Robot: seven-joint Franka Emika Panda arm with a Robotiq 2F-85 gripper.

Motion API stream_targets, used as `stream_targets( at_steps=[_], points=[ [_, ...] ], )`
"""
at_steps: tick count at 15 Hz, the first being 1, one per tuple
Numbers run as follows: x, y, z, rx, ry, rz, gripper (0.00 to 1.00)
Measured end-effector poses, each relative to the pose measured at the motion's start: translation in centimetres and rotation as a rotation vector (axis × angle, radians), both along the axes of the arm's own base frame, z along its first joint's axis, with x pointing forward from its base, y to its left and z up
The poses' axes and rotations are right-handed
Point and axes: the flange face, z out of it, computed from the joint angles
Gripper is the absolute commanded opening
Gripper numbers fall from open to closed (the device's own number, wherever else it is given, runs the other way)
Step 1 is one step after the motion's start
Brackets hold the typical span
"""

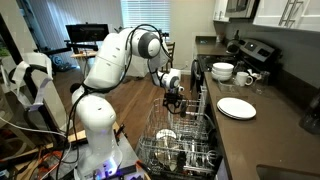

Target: Take the plate from the dishwasher and stack it on the plates on the counter

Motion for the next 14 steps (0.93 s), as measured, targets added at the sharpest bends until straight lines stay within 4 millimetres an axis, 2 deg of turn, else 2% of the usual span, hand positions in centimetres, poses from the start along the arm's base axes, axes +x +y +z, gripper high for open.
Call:
stream_targets(
  at_steps=[1, 2, 3, 4, 5, 6, 7, 8, 9, 10, 12, 13, 14],
  points=[
    [0.0, -0.1, 0.0, 0.007, 0.009, -0.009, 0.5],
    [0.1, -0.2, 0.1, 0.017, 0.018, -0.02, 0.48],
    [0.2, -0.4, 0.2, 0.025, 0.026, -0.029, 0.5],
    [0.3, -0.6, 0.4, 0.031, 0.037, -0.036, 0.38],
    [0.5, -0.8, 0.6, 0.037, 0.047, -0.045, 0.43],
    [0.8, -1.0, 0.9, 0.043, 0.054, -0.053, 0.4],
    [0.9, -1.2, 1.1, 0.049, 0.063, -0.061, 0.42],
    [1.2, -1.4, 1.4, 0.052, 0.069, -0.067, 0.36],
    [1.3, -1.6, 1.7, 0.052, 0.077, -0.073, 0.17],
    [1.4, -1.8, 1.9, 0.052, 0.086, -0.078, 0.12],
    [1.5, -2.2, 2.3, 0.052, 0.103, -0.079, 0.1],
    [1.6, -2.3, 2.4, 0.05, 0.111, -0.08, 0.04],
    [1.6, -2.5, 2.6, 0.049, 0.118, -0.08, 0.03]
  ],
)
